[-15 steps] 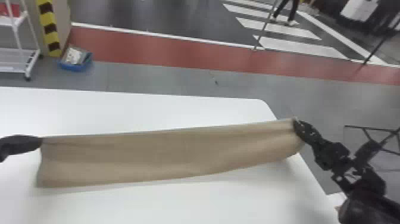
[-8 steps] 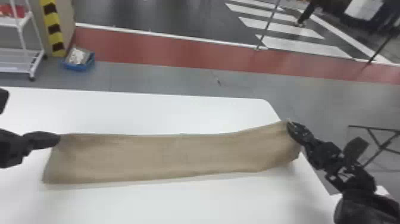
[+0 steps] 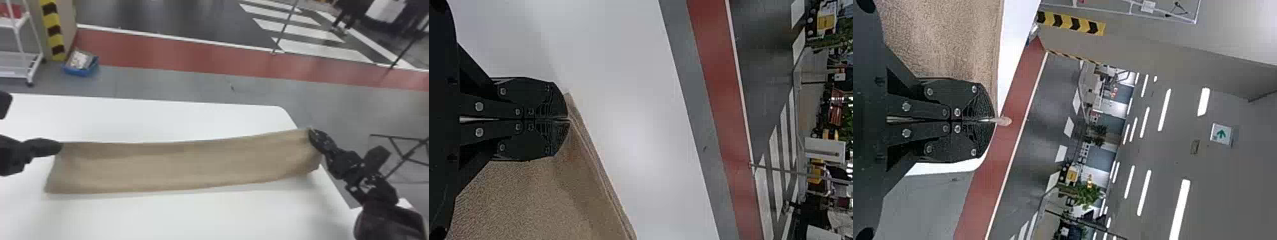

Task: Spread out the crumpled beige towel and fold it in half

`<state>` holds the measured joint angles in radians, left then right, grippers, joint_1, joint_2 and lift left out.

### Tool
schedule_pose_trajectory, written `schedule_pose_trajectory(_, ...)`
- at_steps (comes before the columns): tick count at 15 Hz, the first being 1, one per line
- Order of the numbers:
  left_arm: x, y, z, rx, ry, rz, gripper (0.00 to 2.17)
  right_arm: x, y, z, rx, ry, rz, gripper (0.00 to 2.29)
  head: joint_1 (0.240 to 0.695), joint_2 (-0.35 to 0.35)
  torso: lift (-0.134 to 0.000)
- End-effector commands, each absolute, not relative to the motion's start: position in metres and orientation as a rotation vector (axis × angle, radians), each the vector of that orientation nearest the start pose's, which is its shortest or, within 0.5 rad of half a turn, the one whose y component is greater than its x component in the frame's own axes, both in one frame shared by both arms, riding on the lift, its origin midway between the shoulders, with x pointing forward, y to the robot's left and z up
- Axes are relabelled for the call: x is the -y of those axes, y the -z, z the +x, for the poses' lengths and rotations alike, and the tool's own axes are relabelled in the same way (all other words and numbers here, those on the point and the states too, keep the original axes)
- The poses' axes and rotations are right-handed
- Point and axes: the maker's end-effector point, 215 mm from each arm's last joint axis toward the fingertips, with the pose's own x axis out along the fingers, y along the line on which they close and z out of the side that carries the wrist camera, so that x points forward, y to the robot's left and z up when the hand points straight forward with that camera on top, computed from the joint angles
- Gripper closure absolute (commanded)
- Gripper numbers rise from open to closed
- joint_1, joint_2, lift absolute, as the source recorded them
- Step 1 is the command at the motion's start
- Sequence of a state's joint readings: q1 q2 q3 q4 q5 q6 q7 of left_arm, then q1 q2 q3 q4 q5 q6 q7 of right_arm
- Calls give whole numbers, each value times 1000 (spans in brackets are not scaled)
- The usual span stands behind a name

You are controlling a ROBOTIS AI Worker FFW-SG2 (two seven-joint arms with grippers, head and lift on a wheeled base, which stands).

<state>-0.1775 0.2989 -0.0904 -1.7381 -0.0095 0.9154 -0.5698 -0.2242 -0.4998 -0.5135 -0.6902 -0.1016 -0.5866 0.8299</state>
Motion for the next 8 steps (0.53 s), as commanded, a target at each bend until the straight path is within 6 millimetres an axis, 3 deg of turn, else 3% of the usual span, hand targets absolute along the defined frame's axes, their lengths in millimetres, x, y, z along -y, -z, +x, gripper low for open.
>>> schedule_pose_trajectory(1, -221, 415, 568, -637, 480, 157, 1082, 570, 369, 523, -27, -153, -282, 707, 695, -342, -124)
schedule_pose_trajectory(2, -221, 415, 567, -637, 479, 156, 313, 570, 370, 524, -29, -145, -284, 205, 695, -341, -124)
schedule_pose_trajectory(3, -223, 415, 567, -635, 476, 153, -2, 571, 371, 525, -29, -137, -285, 12, 695, -340, -124)
schedule_pose_trajectory(8, -236, 407, 565, -586, 462, 117, 19, 584, 369, 521, -30, -102, -290, 26, 695, -339, -124)
